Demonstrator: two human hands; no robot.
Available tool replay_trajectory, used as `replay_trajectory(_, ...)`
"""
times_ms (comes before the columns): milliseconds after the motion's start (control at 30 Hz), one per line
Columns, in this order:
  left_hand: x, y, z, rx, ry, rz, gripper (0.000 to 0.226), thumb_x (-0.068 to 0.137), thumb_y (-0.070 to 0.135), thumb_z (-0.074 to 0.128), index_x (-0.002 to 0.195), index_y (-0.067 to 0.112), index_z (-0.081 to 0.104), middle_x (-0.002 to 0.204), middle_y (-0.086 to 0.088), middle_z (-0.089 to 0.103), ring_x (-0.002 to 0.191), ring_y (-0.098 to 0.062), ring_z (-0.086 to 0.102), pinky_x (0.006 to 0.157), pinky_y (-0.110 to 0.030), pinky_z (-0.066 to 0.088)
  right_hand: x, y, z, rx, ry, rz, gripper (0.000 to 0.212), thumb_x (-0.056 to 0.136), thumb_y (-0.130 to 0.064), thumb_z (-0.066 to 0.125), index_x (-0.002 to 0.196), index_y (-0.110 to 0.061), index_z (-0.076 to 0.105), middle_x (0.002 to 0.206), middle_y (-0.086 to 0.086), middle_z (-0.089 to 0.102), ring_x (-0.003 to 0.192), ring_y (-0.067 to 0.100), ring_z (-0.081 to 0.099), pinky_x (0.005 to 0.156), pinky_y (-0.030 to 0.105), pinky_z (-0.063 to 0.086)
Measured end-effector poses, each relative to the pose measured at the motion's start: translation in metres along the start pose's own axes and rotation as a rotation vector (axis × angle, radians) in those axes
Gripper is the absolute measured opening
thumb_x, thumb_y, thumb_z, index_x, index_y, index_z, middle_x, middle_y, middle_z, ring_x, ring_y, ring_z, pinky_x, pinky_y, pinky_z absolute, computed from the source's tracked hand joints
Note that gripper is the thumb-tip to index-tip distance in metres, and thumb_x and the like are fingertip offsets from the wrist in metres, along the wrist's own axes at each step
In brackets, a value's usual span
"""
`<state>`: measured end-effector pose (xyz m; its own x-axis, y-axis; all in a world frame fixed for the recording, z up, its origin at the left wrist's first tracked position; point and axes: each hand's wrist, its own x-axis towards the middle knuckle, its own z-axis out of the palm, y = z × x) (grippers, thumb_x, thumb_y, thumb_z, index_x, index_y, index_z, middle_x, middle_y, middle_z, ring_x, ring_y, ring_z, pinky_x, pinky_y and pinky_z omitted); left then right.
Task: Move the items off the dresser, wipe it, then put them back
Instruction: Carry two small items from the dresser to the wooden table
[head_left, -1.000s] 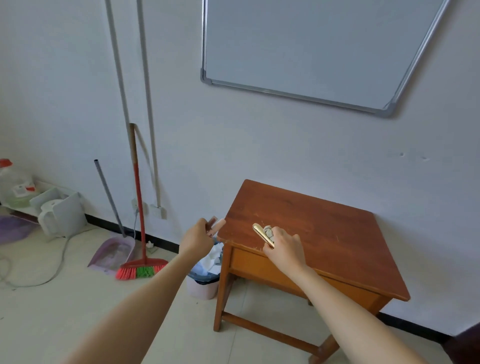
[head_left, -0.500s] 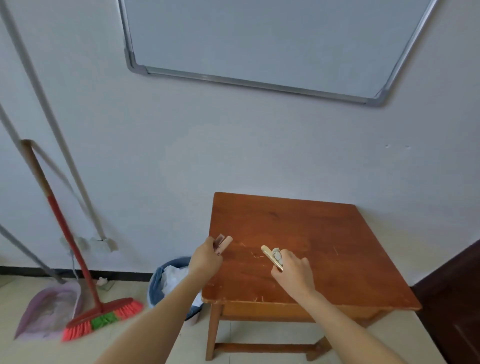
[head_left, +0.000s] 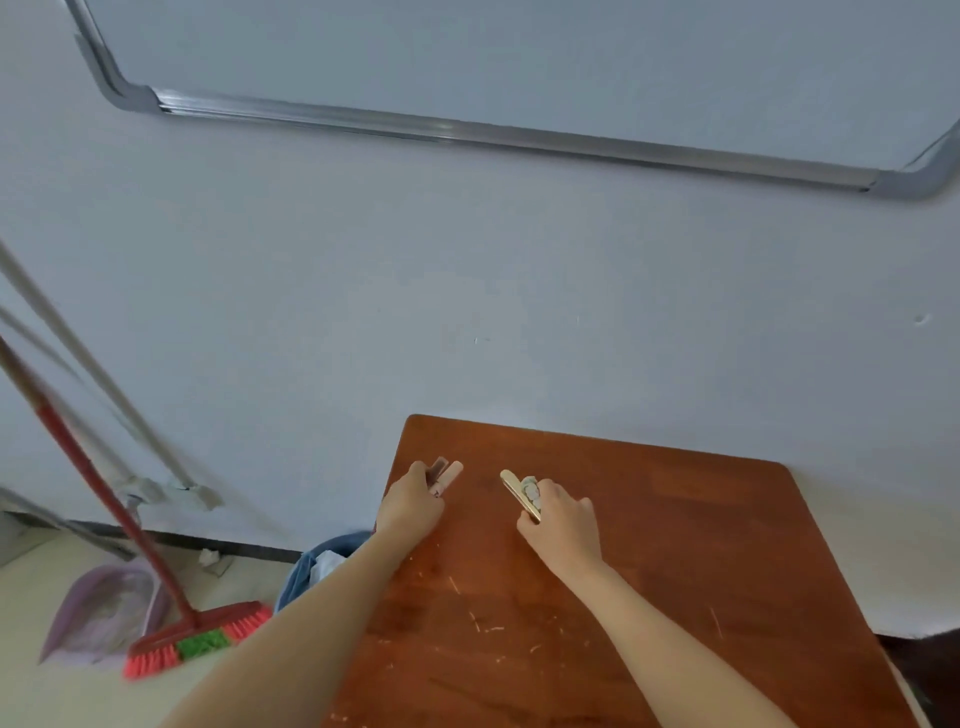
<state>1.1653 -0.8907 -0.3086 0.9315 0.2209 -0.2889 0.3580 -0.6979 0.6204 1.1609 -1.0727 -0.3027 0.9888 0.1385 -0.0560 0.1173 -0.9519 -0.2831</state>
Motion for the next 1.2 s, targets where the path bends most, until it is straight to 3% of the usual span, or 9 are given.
replay_trajectory(200, 0.039, 0.013, 0.015, 0.021, 0.008, -0.099, 0.025, 0.09, 0.012, 0.047, 0.115, 0.011, 0.045, 0.111, -0.007, 0.061, 0.08, -0.017, 0.053, 0.066, -0.029, 0.044, 0.044, 0.011, 0.006, 0.032, -0.019, -0.025, 0.025, 0.09, -0.029, 0.048, 0.109, -0.013, 0.052, 0.106, -0.001, 0.062, 0.073, 0.012, 0.045, 0.072, 0.026, 0.03)
replay_trajectory(400, 0.069, 0.019, 0.018, -0.023, 0.024, -0.146, 0.024, 0.09, 0.011, 0.047, 0.114, 0.01, 0.045, 0.106, -0.006, 0.06, 0.076, -0.016, 0.053, 0.05, -0.021, 0.034, 0.059, 0.016, 0.014, 0.093, -0.024, 0.02, 0.024, 0.091, -0.03, 0.048, 0.108, -0.014, 0.052, 0.105, -0.001, 0.061, 0.072, 0.01, 0.042, 0.072, 0.023, 0.028)
replay_trajectory(667, 0.091, 0.027, 0.02, -0.028, 0.017, -0.183, 0.03, 0.091, 0.017, 0.047, 0.118, 0.006, 0.044, 0.111, -0.012, 0.058, 0.082, -0.02, 0.055, 0.06, -0.026, 0.043, 0.066, 0.014, 0.014, 0.091, -0.005, 0.043, 0.022, 0.09, -0.029, 0.047, 0.105, -0.013, 0.053, 0.103, -0.001, 0.061, 0.07, 0.014, 0.043, 0.071, 0.024, 0.028)
replay_trajectory(833, 0.091, 0.033, 0.02, 0.051, 0.012, -0.268, 0.034, 0.092, 0.023, 0.048, 0.121, 0.006, 0.043, 0.122, -0.015, 0.046, 0.103, -0.03, 0.055, 0.085, -0.037, 0.051, 0.068, 0.01, 0.016, 0.091, 0.002, 0.044, 0.023, 0.09, -0.027, 0.047, 0.105, -0.011, 0.053, 0.102, 0.001, 0.062, 0.069, 0.014, 0.041, 0.071, 0.025, 0.027)
replay_trajectory(1067, 0.09, 0.028, 0.017, 0.083, 0.035, -0.203, 0.035, 0.088, 0.019, 0.055, 0.119, 0.008, 0.043, 0.117, -0.013, 0.047, 0.099, -0.027, 0.056, 0.074, -0.031, 0.047, 0.068, 0.004, 0.022, 0.106, -0.007, 0.064, 0.025, 0.091, -0.03, 0.046, 0.107, -0.012, 0.052, 0.103, -0.002, 0.06, 0.071, 0.012, 0.042, 0.071, 0.023, 0.028)
replay_trajectory(1200, 0.088, 0.017, 0.014, -0.01, 0.035, -0.138, 0.033, 0.084, 0.018, 0.06, 0.114, 0.01, 0.047, 0.113, -0.01, 0.05, 0.086, -0.018, 0.051, 0.069, -0.025, 0.04, 0.063, 0.005, 0.026, 0.09, -0.028, 0.09, 0.025, 0.091, -0.033, 0.046, 0.107, -0.014, 0.051, 0.1, -0.005, 0.058, 0.071, 0.011, 0.042, 0.071, 0.022, 0.028)
